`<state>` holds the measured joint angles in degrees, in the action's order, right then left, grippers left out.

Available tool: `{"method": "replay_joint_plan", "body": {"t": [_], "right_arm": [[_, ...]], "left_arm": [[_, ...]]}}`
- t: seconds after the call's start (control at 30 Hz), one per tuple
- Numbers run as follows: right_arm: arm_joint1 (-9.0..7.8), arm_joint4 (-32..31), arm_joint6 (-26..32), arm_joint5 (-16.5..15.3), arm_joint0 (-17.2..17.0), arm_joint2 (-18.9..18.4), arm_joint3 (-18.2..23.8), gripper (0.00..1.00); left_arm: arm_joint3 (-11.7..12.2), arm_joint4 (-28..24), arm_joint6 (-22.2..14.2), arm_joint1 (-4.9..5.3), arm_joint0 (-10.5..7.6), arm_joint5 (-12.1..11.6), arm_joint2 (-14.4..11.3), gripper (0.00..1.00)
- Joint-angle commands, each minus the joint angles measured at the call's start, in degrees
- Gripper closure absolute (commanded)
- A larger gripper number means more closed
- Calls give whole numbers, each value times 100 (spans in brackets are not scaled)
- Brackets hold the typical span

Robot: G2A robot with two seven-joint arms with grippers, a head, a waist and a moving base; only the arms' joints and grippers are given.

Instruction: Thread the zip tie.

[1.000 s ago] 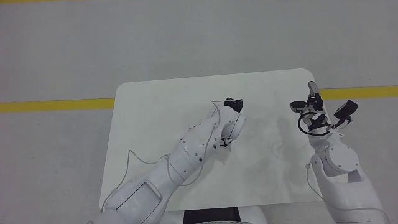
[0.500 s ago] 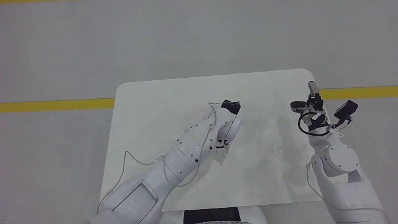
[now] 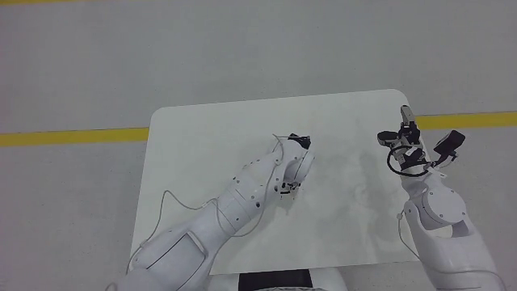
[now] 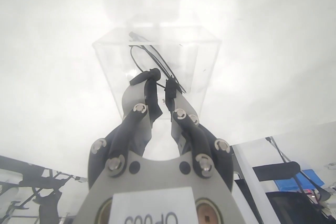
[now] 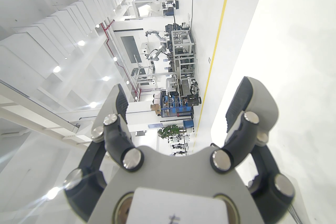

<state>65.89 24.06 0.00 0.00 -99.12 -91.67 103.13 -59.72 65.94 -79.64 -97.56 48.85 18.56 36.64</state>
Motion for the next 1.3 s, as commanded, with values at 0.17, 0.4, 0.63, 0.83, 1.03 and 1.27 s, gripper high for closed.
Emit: {"method": "replay_joint_plan", "body": {"t": [0.17,0.4,0.63,0.83,1.03,1.27], "right_arm": [[0,0,0,0,0,0,0,0],[0,0,0,0,0,0,0,0],[0,0,0,0,0,0,0,0],[0,0,0,0,0,0,0,0],[0,0,0,0,0,0,0,0],[0,0,0,0,0,0,0,0]], "left_arm": [[245,-83,64,-60,-84,8,-102,88],[516,-222,143,-132,-188,-3,-184,82],[684,-319,200,-185,-283,-8,-244,76],[788,-392,236,-222,-344,-15,-288,70],[918,-464,285,-258,-389,-21,-337,68],[1039,-552,384,-297,-432,-12,-377,74]]}}
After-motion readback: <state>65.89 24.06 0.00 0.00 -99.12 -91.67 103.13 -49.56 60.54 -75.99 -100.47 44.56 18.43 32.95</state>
